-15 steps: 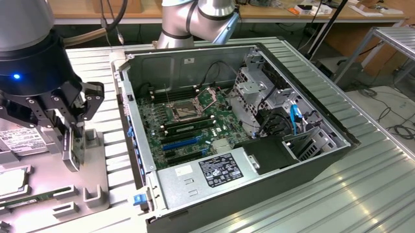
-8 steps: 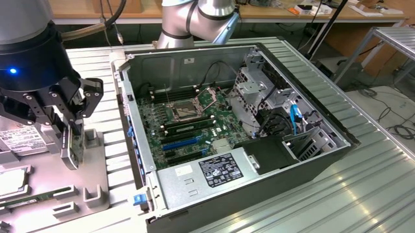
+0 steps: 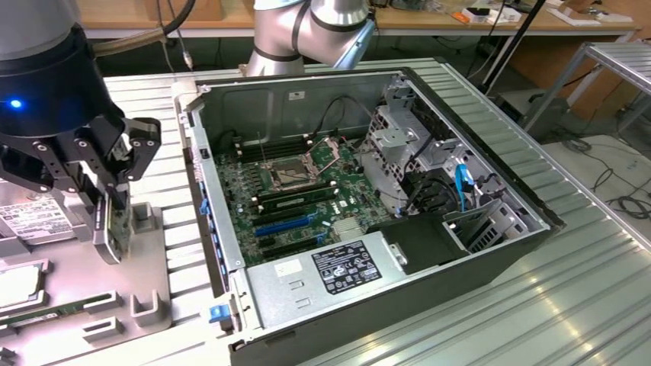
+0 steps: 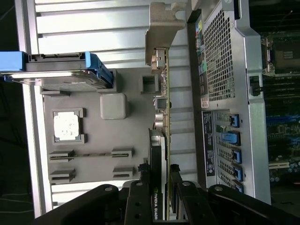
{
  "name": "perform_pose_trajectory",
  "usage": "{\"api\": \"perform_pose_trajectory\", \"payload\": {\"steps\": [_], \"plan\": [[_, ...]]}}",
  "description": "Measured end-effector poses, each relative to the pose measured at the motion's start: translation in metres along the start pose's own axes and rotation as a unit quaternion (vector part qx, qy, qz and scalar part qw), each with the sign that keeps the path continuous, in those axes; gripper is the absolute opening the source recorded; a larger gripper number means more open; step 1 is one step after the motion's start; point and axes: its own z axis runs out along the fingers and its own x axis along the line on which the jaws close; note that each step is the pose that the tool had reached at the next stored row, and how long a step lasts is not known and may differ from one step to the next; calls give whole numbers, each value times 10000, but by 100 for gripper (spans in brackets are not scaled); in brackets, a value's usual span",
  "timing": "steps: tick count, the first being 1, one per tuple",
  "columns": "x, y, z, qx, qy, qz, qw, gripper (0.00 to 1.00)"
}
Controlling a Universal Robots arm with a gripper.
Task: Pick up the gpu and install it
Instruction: 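Pick up the gpu and move the gpu toward the slot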
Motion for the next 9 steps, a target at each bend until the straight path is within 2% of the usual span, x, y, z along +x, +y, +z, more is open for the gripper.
{"api": "perform_pose_trajectory", "payload": {"steps": [9], "plan": [[-2, 4, -92, 0, 0, 0, 10000, 27]]}}
